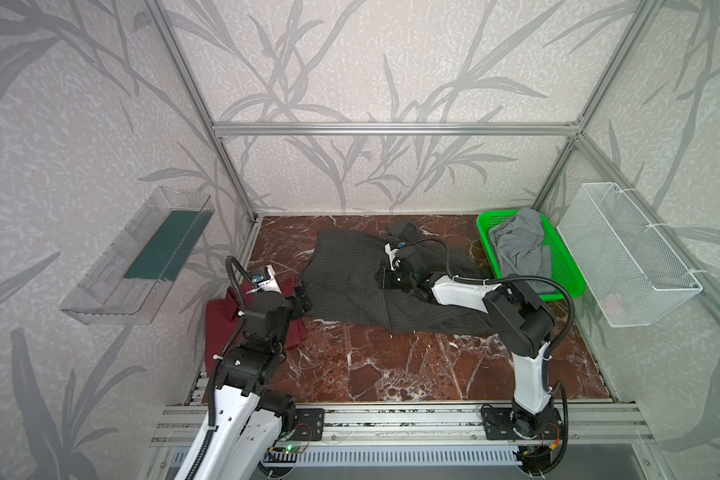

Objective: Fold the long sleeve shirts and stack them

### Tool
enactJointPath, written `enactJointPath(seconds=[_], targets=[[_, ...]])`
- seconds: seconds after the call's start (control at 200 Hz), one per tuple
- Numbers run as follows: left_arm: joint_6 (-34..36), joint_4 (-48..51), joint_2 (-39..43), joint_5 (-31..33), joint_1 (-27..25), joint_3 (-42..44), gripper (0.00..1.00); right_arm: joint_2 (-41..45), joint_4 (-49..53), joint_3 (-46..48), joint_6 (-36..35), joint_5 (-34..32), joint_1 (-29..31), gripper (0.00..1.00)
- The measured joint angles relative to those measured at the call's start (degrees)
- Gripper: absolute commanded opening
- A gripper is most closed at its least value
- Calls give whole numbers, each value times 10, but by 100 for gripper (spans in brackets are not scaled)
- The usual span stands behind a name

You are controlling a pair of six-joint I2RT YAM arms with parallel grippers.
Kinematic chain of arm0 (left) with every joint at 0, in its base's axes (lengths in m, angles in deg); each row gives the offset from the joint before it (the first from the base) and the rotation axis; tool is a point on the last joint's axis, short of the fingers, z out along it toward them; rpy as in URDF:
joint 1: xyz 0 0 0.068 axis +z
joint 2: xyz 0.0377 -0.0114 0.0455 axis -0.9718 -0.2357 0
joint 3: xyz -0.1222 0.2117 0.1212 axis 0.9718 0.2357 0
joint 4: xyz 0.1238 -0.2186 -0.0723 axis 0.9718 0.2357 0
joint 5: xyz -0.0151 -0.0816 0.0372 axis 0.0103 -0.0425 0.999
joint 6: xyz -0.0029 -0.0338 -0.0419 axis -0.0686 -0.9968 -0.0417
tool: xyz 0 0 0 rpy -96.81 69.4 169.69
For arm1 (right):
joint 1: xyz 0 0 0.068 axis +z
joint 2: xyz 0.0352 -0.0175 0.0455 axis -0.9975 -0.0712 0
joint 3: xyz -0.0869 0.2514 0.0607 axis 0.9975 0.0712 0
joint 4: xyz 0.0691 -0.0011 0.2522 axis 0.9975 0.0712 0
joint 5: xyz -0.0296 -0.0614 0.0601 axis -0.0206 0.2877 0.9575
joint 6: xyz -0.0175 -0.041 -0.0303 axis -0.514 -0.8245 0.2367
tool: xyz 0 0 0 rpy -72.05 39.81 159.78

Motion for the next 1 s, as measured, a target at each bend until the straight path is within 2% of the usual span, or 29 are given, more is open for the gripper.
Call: enactJointPath(seconds=[0.195,0.52,0.71,0.85,1.0], targets=[[0,0,0,0,0,0,84,23,26,-29,-49,-124,48,0],[0,0,0,0,0,0,85,38,33,-38,-110,-303,71,0],[0,0,1,0,0,0,85,10,27,-122,-161,-315,109,0],[0,1,3,0,0,0,86,-32,21,-155,-176,-294,142,0],[0,2,4,0,0,0,88,-102,31,-180,-175,-259,172,19]])
